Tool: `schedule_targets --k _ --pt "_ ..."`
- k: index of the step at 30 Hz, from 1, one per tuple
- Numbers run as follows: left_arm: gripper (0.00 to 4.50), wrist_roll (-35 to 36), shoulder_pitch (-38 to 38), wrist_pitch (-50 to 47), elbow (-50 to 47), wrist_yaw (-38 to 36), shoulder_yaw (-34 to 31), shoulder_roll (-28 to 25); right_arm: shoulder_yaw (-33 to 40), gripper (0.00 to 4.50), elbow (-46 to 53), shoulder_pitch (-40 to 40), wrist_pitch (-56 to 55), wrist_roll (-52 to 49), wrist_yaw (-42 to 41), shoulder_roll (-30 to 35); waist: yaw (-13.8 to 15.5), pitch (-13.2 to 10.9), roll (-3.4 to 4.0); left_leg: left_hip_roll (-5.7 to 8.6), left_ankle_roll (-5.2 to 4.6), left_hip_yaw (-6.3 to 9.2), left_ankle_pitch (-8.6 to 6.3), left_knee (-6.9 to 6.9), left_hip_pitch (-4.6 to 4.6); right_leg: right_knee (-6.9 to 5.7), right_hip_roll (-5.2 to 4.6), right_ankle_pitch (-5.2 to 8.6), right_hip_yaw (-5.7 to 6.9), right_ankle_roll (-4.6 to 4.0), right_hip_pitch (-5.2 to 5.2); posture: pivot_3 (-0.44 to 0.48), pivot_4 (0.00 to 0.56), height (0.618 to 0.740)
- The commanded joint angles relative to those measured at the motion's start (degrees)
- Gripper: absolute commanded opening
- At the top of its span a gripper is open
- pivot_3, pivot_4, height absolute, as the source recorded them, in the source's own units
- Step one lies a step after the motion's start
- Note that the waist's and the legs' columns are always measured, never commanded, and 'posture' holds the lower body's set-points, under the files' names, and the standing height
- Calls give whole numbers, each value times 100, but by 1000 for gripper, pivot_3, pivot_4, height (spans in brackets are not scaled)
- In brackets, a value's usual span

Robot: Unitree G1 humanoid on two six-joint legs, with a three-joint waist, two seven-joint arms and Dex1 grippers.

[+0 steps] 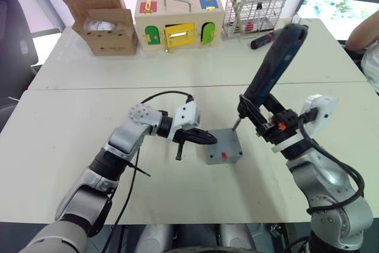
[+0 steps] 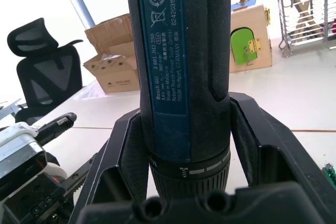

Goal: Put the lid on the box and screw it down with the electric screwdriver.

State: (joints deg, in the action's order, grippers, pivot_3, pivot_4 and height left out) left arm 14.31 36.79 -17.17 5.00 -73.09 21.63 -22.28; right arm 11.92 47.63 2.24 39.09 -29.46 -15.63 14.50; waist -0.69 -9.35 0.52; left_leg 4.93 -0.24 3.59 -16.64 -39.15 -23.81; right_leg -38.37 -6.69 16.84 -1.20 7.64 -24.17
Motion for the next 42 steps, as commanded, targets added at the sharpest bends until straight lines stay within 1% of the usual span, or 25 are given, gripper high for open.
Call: schedule_targets --k 1,9,12,14,16,19,21,24,25,32,37,42 --pt "0 -82 -21 -20 -5 4 67 -10 -40 1886 80 29 -344 34 -6 70 0 0 0 0 0 0 0 0 1 0 0 0 0 0 1 0 150 737" --pt "0 -114 -3 24 -16 31 71 5 -353 1886 -64 -126 -569 195 -35 168 -3 1 -2 0 0 0 0 0 5 4 0 0 1 0 7 0 150 737" --pt "0 -150 35 60 -18 64 76 32 -637 1886 -103 -388 -640 382 -205 403 0 4 -7 0 -1 0 -1 2 13 6 1 0 1 1 16 0 150 737" --pt "0 -174 64 63 -29 77 78 57 -834 1886 -113 -618 -693 464 -338 575 1 6 -11 -2 -6 6 -4 8 40 24 4 3 6 5 53 0 150 737" --pt "0 -211 80 71 -42 83 88 76 -947 1886 -128 -783 -748 477 -396 657 1 18 -30 -4 -14 7 -9 11 65 33 6 7 7 10 83 0 150 737" --pt "0 -259 65 68 -89 79 151 90 -1015 1886 -170 -931 -786 456 -410 693 -4 39 -65 -9 -28 10 -17 13 79 36 10 11 7 17 99 0 150 737" --pt "0 -321 33 90 -96 73 218 96 -1058 1886 -217 -995 -795 489 -426 737 -3 46 -76 -13 -28 10 -18 16 93 37 13 12 7 16 112 0 150 737" --pt "0 -474 32 240 9 107 320 101 -1095 1886 -349 -1018 -690 570 -340 764 -2 55 -78 -21 -52 10 -32 36 146 70 20 13 7 17 169 0 150 737" --pt "0 -531 46 304 47 132 344 109 -1096 1886 -387 -1022 -643 597 -302 765 -2 58 -82 -27 -54 10 -34 37 146 88 27 14 7 17 176 0 150 737" --pt "0 -600 111 229 40 60 386 129 -1037 1886 -475 -973 -265 571 -151 837 3 113 -110 -37 -54 10 -36 38 147 98 35 13 7 17 181 0 150 737" --pt "0 -660 69 234 30 77 434 99 -996 1886 -487 -782 98 489 6 837 6 146 -122 -42 -56 11 -38 41 152 107 38 13 7 16 188 0 150 737" --pt "0 -897 0 422 98 165 574 67 -999 1886 -287 -644 386 267 -62 927 16 163 -129 -43 -59 13 -40 44 153 116 38 13 8 16 189 0 150 737"
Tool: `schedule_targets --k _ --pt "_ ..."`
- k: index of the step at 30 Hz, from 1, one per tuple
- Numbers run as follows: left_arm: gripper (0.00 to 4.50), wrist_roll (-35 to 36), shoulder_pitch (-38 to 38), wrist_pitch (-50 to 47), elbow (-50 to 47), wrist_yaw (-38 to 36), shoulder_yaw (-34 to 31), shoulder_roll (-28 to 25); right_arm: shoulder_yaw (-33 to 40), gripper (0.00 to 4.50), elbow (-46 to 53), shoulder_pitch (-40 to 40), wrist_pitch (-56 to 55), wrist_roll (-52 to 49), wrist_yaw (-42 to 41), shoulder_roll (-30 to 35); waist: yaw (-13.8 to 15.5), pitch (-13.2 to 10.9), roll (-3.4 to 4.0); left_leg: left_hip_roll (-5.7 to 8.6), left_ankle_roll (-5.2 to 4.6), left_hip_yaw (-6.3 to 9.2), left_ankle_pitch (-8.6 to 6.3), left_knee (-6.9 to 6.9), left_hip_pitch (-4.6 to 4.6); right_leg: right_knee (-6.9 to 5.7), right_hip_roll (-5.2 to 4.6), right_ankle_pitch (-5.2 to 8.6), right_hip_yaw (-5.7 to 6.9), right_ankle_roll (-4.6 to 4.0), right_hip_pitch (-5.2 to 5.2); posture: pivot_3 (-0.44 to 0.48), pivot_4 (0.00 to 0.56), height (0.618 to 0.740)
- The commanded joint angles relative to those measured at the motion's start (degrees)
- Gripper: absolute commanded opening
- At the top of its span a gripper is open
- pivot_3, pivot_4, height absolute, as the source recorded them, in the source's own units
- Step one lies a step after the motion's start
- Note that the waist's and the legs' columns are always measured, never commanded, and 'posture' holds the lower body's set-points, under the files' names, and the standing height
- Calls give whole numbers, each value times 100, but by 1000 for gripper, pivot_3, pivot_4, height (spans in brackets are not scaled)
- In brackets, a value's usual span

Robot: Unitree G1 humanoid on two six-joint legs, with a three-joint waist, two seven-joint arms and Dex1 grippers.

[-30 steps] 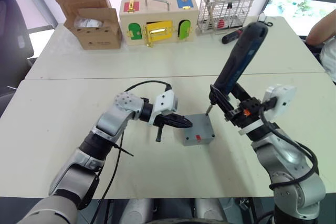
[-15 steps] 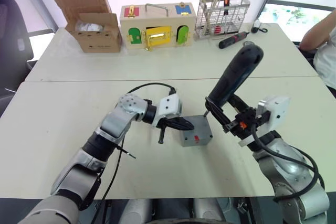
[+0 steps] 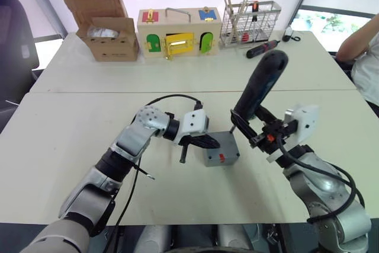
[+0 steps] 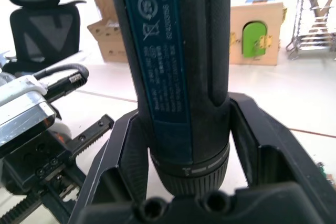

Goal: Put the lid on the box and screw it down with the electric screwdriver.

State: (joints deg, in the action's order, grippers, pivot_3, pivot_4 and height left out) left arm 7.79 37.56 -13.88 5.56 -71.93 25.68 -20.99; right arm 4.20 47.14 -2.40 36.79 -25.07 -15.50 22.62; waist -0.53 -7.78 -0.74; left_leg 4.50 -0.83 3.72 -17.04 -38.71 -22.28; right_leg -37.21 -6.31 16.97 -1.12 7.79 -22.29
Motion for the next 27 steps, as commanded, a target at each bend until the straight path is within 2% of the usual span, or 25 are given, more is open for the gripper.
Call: schedule_targets --k 1,22,27 --pt "0 -247 -98 90 36 48 181 -65 -218 1886 -202 -167 675 -222 -79 143 1 8 -2 0 -1 1 -1 1 2 4 0 0 0 0 0 0 150 737" --pt "0 -341 -301 44 -29 39 354 -136 -122 1886 -59 -170 852 -438 -51 295 0 38 -8 1 -2 2 -2 61 49 35 -13 1 -1 -1 16 0 150 737" --pt "0 -367 -300 68 -8 57 375 -158 -119 1886 -39 -142 879 -449 -36 306 -1 37 -4 -7 -3 10 -3 82 93 87 -12 1 4 -3 77 0 150 737"
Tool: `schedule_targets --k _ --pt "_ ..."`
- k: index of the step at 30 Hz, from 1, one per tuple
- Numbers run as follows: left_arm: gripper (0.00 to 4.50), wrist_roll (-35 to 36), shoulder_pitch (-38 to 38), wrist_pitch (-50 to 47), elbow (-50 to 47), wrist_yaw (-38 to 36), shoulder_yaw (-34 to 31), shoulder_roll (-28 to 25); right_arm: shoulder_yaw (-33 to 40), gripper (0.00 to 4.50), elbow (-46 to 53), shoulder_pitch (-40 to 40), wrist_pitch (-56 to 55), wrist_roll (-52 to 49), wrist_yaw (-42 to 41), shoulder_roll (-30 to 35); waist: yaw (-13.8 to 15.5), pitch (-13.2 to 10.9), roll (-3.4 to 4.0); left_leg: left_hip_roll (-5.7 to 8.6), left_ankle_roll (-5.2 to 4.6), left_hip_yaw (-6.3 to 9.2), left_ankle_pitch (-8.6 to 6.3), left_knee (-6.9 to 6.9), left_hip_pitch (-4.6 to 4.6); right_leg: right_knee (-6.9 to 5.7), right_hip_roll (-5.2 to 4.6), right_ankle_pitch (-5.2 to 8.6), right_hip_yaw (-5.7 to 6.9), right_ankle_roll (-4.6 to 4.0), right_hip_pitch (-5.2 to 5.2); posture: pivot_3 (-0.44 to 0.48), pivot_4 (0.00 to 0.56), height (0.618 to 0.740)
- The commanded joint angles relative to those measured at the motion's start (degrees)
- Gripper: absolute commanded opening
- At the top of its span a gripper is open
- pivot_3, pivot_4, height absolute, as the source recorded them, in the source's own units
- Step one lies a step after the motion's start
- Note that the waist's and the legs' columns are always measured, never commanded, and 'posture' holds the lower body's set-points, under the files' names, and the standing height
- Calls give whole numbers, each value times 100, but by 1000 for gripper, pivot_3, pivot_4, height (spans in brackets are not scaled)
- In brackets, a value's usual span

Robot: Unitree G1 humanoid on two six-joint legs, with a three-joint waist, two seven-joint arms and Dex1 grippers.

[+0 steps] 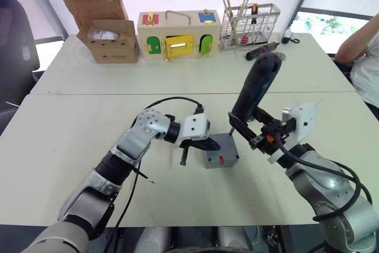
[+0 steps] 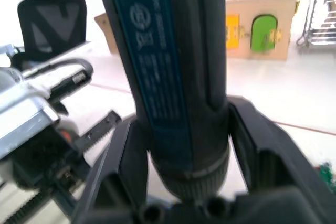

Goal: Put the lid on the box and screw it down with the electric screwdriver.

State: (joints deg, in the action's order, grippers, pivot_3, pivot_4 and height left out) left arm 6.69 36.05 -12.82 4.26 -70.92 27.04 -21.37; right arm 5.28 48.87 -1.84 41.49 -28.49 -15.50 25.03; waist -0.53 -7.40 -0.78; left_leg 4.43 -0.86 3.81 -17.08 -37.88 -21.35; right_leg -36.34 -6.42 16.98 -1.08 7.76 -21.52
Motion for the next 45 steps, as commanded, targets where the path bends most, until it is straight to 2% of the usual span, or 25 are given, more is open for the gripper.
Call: schedule_targets --k 1,15,19,22,25,27,31,35,37,39,42,44,45 --pt "0 -258 -147 -34 129 -38 241 -122 -221 1886 -210 -182 419 -111 -33 66 -1 1 -1 -1 0 8 0 1 1 10 1 0 7 -1 8 0 150 737" --pt "0 -293 -126 35 191 2 270 -121 -44 1886 -130 126 546 -279 -53 156 9 0 0 0 -4 13 -5 3 -4 29 -8 0 10 -2 13 0 150 737" --pt "0 -297 -117 86 234 -5 253 -135 821 1886 50 991 930 -1278 -6 295 8 -16 13 0 -4 14 -6 3 -11 32 -11 0 10 -3 11 0 150 737" --pt "0 -289 -95 134 264 1 210 -149 1621 1886 -111 1951 1288 -2463 161 710 7 -62 56 5 -5 13 -6 3 -38 31 -17 -5 10 -9 6 0 150 737" --pt "0 -199 -16 141 285 39 64 -133 2106 1886 -525 2916 1452 -3636 412 1228 12 -69 67 6 -2 16 -3 0 -97 21 -20 -8 18 -8 -54 0 150 737" --pt "0 -2 30 -15 192 55 -152 -121 2193 1886 -750 3321 1460 -4418 650 1503 9 -74 61 6 9 16 5 1 -118 17 -20 -8 20 -7 -80 0 150 737" --pt "0 403 104 -399 -75 55 -559 -149 2191 1886 -1028 3606 1324 -5445 1118 1924 -1 -105 50 3 40 20 23 10 -122 22 -20 -8 25 -7 -81 0 150 737" --pt "0 879 285 -809 -256 178 -1104 -162 2046 1886 -1216 3634 1112 -5761 1369 2091 -6 -135 61 6 16 20 11 -11 -158 16 -22 -9 24 -7 -108 0 150 737" --pt "0 1160 391 -1065 -263 294 -1374 -80 1998 1886 -1349 3587 1103 -5755 1523 2222 -2 -136 61 6 53 20 33 -24 -197 7 -20 -9 26 -6 -147 0 150 737" --pt "0 1428 531 -1349 -256 384 -1611 -21 2003 1886 -1691 3530 1243 -6119 1784 2541 24 -140 58 9 57 20 36 -29 -214 -1 -22 -10 28 -5 -166 0 150 737" --pt "0 1628 745 -1575 -308 304 -1758 -121 2313 1886 -2733 3420 1770 -7227 1792 3670 51 -161 58 14 56 19 36 -30 -216 3 -27 -10 32 -5 -163 0 150 737" --pt "0 1691 730 -1621 -459 71 -1729 -359 2448 1886 -3442 3325 2274 -7131 1455 4506 82 -177 55 16 54 16 36 -29 -217 8 -29 -10 33 -6 -160 0 150 737" --pt "0 1712 646 -1605 -587 -115 -1690 -543 2492 1886 -3656 3169 2508 -6687 1067 4904 89 -190 60 16 54 16 36 -26 -217 10 -29 -10 33 -6 -160 0 150 737"
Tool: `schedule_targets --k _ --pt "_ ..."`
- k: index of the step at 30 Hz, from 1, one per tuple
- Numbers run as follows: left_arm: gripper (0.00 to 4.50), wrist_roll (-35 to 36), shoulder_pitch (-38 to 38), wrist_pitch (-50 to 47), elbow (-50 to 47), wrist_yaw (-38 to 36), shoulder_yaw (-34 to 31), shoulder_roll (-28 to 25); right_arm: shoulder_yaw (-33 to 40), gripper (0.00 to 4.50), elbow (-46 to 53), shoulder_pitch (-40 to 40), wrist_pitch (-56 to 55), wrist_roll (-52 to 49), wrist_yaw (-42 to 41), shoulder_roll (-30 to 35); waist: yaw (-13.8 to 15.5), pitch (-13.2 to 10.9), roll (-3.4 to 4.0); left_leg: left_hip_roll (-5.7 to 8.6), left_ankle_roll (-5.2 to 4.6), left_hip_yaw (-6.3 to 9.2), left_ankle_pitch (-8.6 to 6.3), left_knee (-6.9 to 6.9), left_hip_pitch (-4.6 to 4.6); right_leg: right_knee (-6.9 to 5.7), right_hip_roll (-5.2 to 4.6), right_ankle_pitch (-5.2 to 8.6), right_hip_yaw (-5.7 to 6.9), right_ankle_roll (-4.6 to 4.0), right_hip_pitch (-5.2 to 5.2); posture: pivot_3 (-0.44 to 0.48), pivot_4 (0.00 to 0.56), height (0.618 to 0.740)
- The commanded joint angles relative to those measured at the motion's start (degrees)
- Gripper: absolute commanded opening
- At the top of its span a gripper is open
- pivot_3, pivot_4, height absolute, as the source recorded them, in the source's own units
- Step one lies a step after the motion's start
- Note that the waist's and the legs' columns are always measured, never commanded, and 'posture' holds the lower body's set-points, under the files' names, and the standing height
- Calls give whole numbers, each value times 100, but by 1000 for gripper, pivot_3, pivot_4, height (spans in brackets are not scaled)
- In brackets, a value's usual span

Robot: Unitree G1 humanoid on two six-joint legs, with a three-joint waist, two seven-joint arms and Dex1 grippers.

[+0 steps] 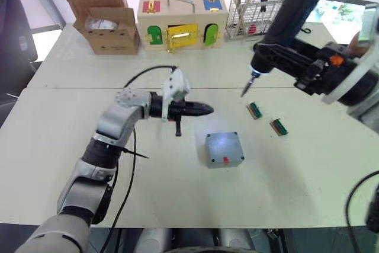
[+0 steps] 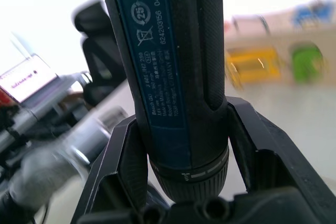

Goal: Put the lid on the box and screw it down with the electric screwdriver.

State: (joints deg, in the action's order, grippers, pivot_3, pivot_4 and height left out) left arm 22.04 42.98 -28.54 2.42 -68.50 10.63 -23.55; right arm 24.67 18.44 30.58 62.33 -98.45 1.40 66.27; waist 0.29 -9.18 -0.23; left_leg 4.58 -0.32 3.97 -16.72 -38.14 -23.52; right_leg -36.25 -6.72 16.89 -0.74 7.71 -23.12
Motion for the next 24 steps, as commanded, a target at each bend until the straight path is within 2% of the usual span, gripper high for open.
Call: schedule_targets --k 1,5,8,11,15,19,24 --pt "0 171 -129 -5 -510 -512 -6 -496 568 1886 -836 -246 719 595 -961 1114 14 -21 15 -1 0 -1 0 2 0 1 1 0 0 0 -1 0 150 737" --pt "0 101 -471 149 -988 -839 141 -1041 351 1886 -1987 -979 1772 1315 -2135 1974 20 -24 19 -13 -4 -6 -3 16 0 7 7 1 1 -1 -4 0 150 737" --pt "0 185 -692 55 -1455 -832 200 -1181 -35 1886 -2316 -1530 1759 2289 -3436 2409 26 -41 46 -11 -5 -24 -3 2 0 3 2 0 -10 -2 -4 0 150 737" --pt "0 82 -935 47 -1940 -708 368 -1255 -918 1886 -2633 -1579 1515 3059 -4371 2645 16 -52 67 -11 -8 -33 -4 -4 2 -2 3 -2 -12 -4 -5 0 150 737" --pt "0 101 -1134 -61 -2208 -417 425 -1221 -2139 1886 -2947 -733 1658 3929 -4824 2272 -24 -57 75 -12 -7 -39 -4 -4 8 -8 6 -2 -17 -4 -9 0 150 737" --pt "0 22 -1345 -143 -2400 -115 485 -1223 -3377 1886 -3521 222 1435 5300 -5145 1726 -90 -61 73 -14 -4 -39 -2 -3 8 -11 12 -2 -18 -4 -14 0 150 737" --pt "0 131 -1557 -377 -2643 168 439 -1256 -4365 1886 -4148 1187 1325 6326 -6092 1332 -84 -84 110 -9 -3 -48 -2 -1 0 -17 16 -3 -28 -3 -32 0 150 737"
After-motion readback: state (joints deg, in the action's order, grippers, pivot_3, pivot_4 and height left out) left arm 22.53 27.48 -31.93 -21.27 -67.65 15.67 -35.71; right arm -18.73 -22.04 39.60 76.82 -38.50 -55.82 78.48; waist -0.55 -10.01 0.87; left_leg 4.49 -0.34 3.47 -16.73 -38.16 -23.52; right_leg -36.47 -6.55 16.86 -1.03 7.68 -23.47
